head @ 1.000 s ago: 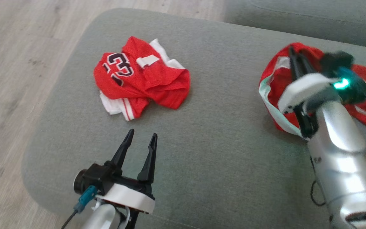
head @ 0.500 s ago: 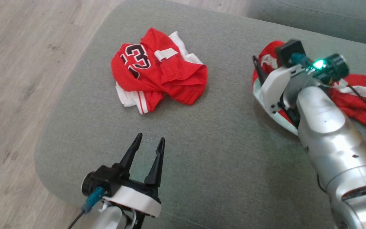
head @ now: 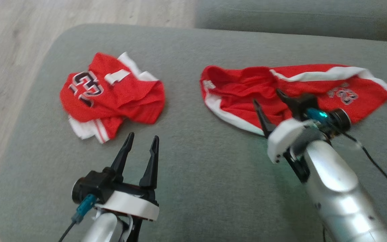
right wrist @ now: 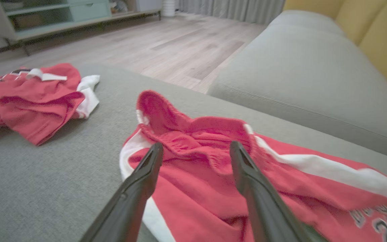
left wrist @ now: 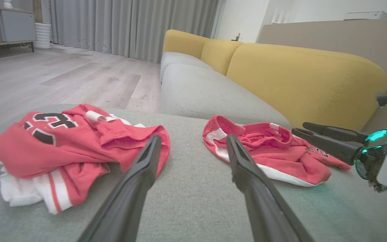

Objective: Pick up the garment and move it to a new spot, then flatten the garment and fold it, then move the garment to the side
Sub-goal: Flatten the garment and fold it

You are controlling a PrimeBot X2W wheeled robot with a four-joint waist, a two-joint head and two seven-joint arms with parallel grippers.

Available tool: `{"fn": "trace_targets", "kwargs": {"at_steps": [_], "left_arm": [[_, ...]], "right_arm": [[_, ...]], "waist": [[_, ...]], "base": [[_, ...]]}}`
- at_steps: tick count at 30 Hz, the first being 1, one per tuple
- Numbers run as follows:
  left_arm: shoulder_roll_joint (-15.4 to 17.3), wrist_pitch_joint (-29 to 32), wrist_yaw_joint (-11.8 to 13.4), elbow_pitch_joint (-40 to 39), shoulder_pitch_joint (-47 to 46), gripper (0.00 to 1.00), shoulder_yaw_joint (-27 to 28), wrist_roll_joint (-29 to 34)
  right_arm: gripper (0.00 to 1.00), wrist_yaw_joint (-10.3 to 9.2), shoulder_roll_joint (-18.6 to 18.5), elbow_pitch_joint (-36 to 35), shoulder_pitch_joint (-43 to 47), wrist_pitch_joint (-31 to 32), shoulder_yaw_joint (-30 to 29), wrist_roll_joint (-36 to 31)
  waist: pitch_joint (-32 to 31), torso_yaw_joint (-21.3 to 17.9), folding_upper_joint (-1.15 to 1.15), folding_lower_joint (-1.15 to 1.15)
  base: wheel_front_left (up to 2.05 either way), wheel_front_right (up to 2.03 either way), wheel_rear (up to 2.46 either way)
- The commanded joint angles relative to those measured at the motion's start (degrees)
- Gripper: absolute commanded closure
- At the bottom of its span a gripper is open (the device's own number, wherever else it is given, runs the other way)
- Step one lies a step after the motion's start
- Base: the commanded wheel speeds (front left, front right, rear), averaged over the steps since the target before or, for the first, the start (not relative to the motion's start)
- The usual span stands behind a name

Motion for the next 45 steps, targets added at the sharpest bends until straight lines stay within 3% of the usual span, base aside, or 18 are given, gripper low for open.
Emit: {"fn": "trace_targets", "kwargs": {"at_steps": [1, 11, 23, 30, 41, 42, 43, 45], "left_arm": [[0.99, -0.71, 0.28, -2.07, -0.34, 0.0, 2.55, 0.47], [0.83, -0.71, 0.69, -2.87, 1.29, 0.0, 2.0, 0.67], [0.65, -0.68, 0.12, -2.79, 0.36, 0.0, 1.08, 0.76], [0.48, -0.68, -0.36, -2.24, -0.66, 0.0, 0.62, 0.62], [0.3, -0.7, -0.84, -1.17, -1.73, 0.0, 0.33, 0.51], [0.32, -0.7, -0.85, -1.16, -1.73, 0.0, 0.36, 0.51], [0.34, -0.7, -0.84, -1.17, -1.72, 0.0, 0.42, 0.51], [0.42, -0.7, -0.66, -1.26, -1.59, 0.0, 0.74, 0.48]], "right_arm": [[0.0, 0.37, 1.11, -3.85, 1.62, -1.74, -1.36, -0.56], [0.0, 0.37, 1.11, -19.06, 19.24, -7.05, -14.41, 2.88], [0.0, 0.37, 1.11, -24.31, 22.23, -5.29, -14.69, 4.46], [0.0, 0.37, 1.11, -19.09, 17.33, -1.25, -14.39, 5.05], [0.0, 0.37, 1.11, -1.59, 8.87, 1.29, -17.11, 4.6], [0.39, 0.37, 1.11, -0.25, 8.34, 1.26, -17.14, 4.58], [1.0, 0.37, 1.11, 0.99, 7.84, 1.06, -17.25, 4.47], [1.0, 0.37, 1.11, 2.98, 6.94, 0.19, -17.64, 3.62]], "waist": [[-2.1, -3.04, 0.0, 0.0], [-3.54, -7.23, 0.0, 0.0], [-2.15, -6.7, 0.0, 0.0], [0.23, -3.13, 0.0, 0.0], [1.92, 1.69, 0.0, 0.0], [1.95, 1.79, 0.0, 0.0], [1.95, 1.8, 0.0, 0.0], [1.84, 1.41, 0.0, 0.0]], "base": [[0.0, 0.0, 0.0], [0.0, 0.0, 0.0], [0.0, 0.0, 0.0], [0.0, 0.0, 0.0], [0.0, 0.0, 0.0], [0.0, 0.0, 0.0], [0.0, 0.0, 0.0], [0.0, 0.0, 0.0]]}}
